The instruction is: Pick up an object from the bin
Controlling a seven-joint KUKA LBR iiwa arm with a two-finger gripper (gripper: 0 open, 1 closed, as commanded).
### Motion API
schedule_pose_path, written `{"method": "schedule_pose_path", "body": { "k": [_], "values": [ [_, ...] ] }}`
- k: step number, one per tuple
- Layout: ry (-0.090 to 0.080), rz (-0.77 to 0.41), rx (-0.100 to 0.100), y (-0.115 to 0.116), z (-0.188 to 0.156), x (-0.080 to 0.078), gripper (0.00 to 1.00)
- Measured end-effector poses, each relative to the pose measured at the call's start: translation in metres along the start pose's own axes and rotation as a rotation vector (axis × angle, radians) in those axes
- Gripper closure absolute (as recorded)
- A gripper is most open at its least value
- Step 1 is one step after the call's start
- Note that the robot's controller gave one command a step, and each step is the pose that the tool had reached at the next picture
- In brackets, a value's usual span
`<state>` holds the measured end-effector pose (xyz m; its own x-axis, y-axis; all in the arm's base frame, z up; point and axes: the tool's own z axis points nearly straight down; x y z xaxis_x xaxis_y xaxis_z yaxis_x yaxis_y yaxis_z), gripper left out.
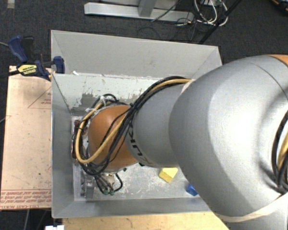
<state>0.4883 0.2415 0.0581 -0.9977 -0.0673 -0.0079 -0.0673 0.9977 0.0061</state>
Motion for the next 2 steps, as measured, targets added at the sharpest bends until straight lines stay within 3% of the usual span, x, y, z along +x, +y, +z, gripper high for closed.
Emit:
{"method": "schedule_pose_path", "body": {
  "k": [2],
  "values": [
    [0.007, 0.025, 0.004, -0.0012, -0.0048, 0.0015, 1.0]
  ]
}}
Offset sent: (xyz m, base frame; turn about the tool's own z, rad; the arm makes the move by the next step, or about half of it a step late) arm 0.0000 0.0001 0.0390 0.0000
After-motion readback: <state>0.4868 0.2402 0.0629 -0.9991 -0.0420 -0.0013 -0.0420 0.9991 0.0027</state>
